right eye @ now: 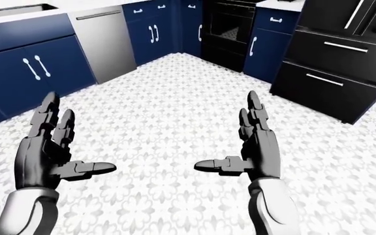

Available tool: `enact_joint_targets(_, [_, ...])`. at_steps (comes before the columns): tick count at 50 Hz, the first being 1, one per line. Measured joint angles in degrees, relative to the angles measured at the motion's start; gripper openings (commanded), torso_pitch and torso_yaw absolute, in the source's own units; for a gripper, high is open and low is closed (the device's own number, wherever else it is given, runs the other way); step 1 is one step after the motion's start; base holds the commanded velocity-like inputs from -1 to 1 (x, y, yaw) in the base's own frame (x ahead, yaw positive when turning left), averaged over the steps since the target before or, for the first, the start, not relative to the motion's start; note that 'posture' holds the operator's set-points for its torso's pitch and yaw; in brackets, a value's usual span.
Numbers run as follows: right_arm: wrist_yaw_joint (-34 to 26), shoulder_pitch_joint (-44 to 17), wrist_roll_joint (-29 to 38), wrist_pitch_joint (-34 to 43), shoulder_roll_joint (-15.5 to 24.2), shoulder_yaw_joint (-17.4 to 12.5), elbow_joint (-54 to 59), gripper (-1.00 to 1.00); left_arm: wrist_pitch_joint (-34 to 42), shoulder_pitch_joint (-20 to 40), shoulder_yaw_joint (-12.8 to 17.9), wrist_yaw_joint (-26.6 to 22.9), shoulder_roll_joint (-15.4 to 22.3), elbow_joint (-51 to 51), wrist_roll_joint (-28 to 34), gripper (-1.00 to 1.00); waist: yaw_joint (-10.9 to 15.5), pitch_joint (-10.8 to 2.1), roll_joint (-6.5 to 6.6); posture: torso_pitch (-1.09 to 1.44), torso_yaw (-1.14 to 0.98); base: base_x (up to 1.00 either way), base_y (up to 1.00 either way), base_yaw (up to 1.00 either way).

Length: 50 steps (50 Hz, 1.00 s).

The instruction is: Navigate to the stove.

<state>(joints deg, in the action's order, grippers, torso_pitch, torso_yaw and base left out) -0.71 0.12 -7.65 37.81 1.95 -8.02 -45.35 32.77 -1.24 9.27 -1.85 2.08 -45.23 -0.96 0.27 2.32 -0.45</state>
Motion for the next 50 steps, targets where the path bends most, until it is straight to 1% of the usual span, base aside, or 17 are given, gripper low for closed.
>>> enact_joint_targets(3, [0.07,-0.2,-0.11,0.16,0.22,-0.47,-0.16,1.0,0.01,0.08,-0.44,-0.02,-0.14,-0.03,0.04,1.0,-0.19,-0.03,0.48,0.0,0.0,0.2,0.0,0.0])
enact_joint_targets(8, [0.55,-0.33,0.23,0.76,0.43,-1.0,0.29,1.0,0.33,0.41,-1.21,-0.33,-0.26,0.45,-0.18,1.0,-0.59,0.01,2.21,0.0,0.0,0.2,0.0,0.0])
enact_joint_targets(10, [0.58,-0.65,0.24,0.71,0.39,-0.82,0.31,1.0,0.36,0.57,-0.97,-0.3,-0.13,0.55,-0.16,1.0,-0.46,0.05,3.44,0.0,0.0,0.2,0.0,0.0])
enact_joint_targets(12, [0.36,-0.57,0.1,0.29,0.04,0.03,0.74,1.0,0.3,0.37,-0.2,-0.07,0.11,0.97,0.03,1.0,0.19,0.4,2.47,0.0,0.0,0.21,0.0,0.0])
enact_joint_targets(15, [0.03,-0.33,-0.13,0.34,0.03,0.53,1.18,1.0,0.19,-0.04,0.25,0.26,0.09,1.79,0.35,1.0,0.47,-0.2,3.39,0.0,0.0,0.21,0.0,0.0])
enact_joint_targets(19, [0.15,-0.34,0.04,-0.23,0.04,0.01,0.69,1.0,-0.68,0.29,0.12,0.11,0.16,1.29,0.16,1.0,0.63,-0.32,1.7,0.0,0.0,0.2,0.0,0.0])
enact_joint_targets(23, [0.18,-0.46,0.05,-0.61,0.07,0.11,0.41,1.0,-0.97,0.18,0.14,0.07,0.14,1.11,0.11,1.0,1.13,-0.45,-1.59,0.0,0.0,0.2,0.0,0.0])
enact_joint_targets(24, [0.2,-0.58,0.01,-0.5,0.34,-0.17,0.35,1.0,-0.93,0.34,-0.05,0.05,-0.14,1.21,0.07,1.0,0.85,-0.51,-1.77,0.0,0.0,0.2,0.0,0.0])
enact_joint_targets(25, [0.28,-0.5,0.06,-0.36,0.46,-0.61,0.54,1.0,-0.8,0.26,-0.55,-0.03,-0.37,1.64,-0.01,1.0,0.26,-0.01,-1.0,0.0,0.0,0.2,0.0,0.0])
enact_joint_targets(27, [0.61,0.17,0.36,0.07,0.34,-1.11,1.12,1.0,-0.16,-0.02,-1.29,-0.33,-0.36,2.15,-0.24,1.0,-0.38,0.59,-1.44,0.0,0.0,0.2,0.0,0.0])
enact_joint_targets(29, [0.78,0.4,0.59,0.47,0.32,-1.03,1.28,1.0,0.22,-0.1,-1.13,-0.49,-0.3,1.88,-0.39,1.0,-0.72,0.27,-1.57,0.0,0.0,0.2,0.0,0.0])
enact_joint_targets(34, [0.47,-0.15,0.47,-0.62,0.31,-0.55,0.34,1.0,-0.61,0.33,-0.45,-0.15,-0.14,0.79,-0.21,1.0,-0.79,0.56,1.37,0.0,0.0,0.2,0.0,0.0])
enact_joint_targets(37, [0.44,-0.35,0.36,-0.67,0.35,-0.68,0.0,1.0,-0.98,0.33,-0.7,-0.18,-0.14,0.59,-0.2,1.0,-0.98,-0.02,4.63,0.0,0.0,0.2,0.0,0.0])
enact_joint_targets(42, [0.19,-0.15,-0.23,0.6,-0.06,0.19,1.26,1.0,-0.19,-0.37,0.17,0.16,0.08,2.36,0.31,1.0,0.52,-0.16,3.79,0.0,0.0,0.2,0.0,0.0])
enact_joint_targets(46, [0.49,-0.96,-0.27,0.41,0.15,-0.45,-0.41,1.0,-0.59,0.37,-0.21,0.08,0.16,0.82,0.31,1.0,0.6,-0.22,1.36,0.0,0.0,0.03,0.0,0.0])
enact_joint_targets(49, [0.45,-1.04,-0.52,-0.25,0.11,-0.28,-0.93,1.0,-1.16,0.53,-0.2,-0.07,0.2,0.48,0.19,1.0,1.11,-0.15,-1.98,0.0,0.0,0.01,0.0,0.0])
enact_joint_targets(50, [0.4,-0.95,-0.61,-0.35,0.3,-0.44,-0.42,1.0,-1.03,0.33,-0.4,-0.11,-0.18,0.92,0.14,1.0,1.11,0.17,-1.54,0.0,0.0,0.01,0.0,0.0])
